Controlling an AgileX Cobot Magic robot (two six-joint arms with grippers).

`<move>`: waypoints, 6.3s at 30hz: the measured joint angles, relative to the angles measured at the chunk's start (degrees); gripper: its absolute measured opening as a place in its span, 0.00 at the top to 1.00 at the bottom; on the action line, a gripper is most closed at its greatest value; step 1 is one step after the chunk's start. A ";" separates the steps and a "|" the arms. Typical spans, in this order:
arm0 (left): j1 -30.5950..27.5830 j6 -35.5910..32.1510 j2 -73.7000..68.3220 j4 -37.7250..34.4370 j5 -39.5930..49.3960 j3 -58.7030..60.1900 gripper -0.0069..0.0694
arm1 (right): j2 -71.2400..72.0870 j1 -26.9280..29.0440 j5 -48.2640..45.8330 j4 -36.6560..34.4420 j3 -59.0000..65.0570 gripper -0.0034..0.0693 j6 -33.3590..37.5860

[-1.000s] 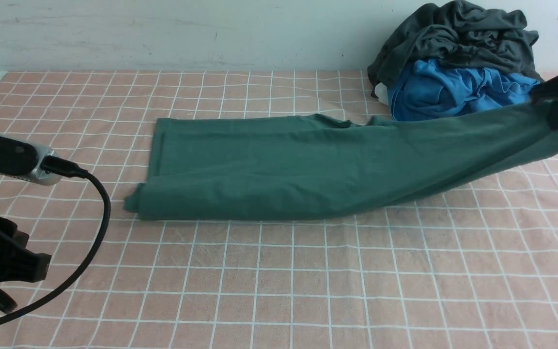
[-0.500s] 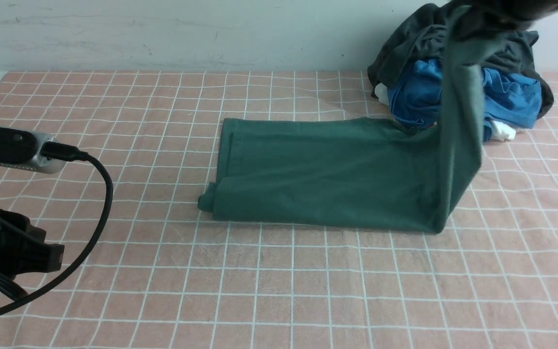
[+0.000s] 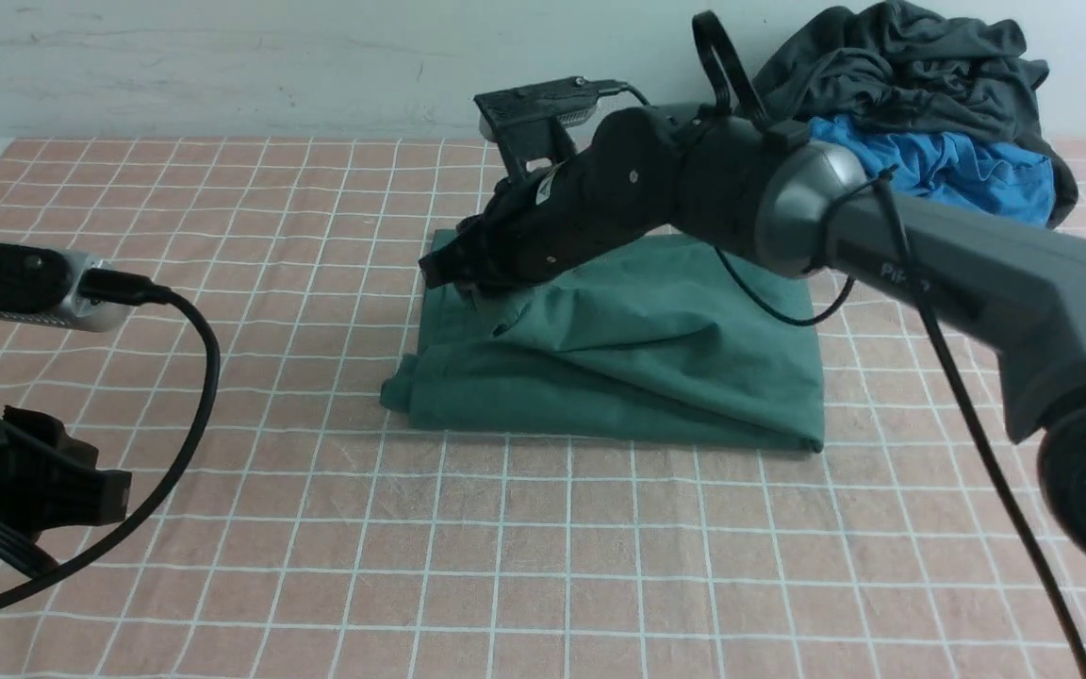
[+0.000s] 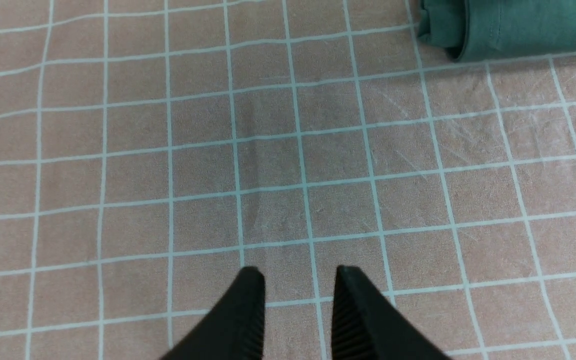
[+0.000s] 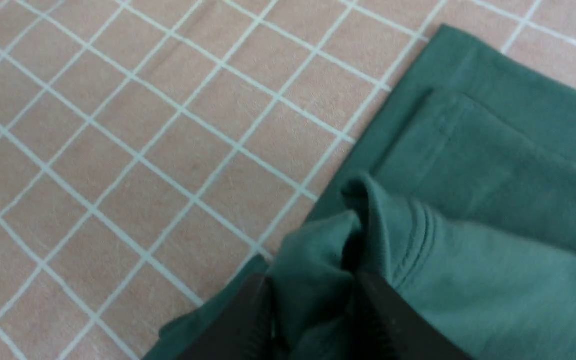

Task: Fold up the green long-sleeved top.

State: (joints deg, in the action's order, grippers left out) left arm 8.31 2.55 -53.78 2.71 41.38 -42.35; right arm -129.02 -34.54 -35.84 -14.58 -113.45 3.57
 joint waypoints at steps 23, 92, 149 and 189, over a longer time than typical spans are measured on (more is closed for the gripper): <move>0.00 -1.43 22.94 4.82 -21.45 11.50 0.67 | -5.79 -2.48 -2.66 3.53 -0.06 0.97 -4.97; 0.00 -1.43 32.04 3.30 -20.40 12.09 0.67 | 82.34 -8.73 9.90 11.13 75.92 0.96 1.45; 0.00 -1.43 32.04 3.23 -20.27 12.09 0.67 | 129.63 37.53 15.53 15.28 114.81 0.96 -3.95; -7.73 -7.22 54.40 -6.99 -21.63 43.68 0.91 | 129.63 37.53 15.37 15.35 114.81 0.96 -2.91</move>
State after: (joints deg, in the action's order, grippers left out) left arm 0.58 -4.67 0.62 -4.28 19.75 1.33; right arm 0.61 2.99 -20.47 0.77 1.37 0.65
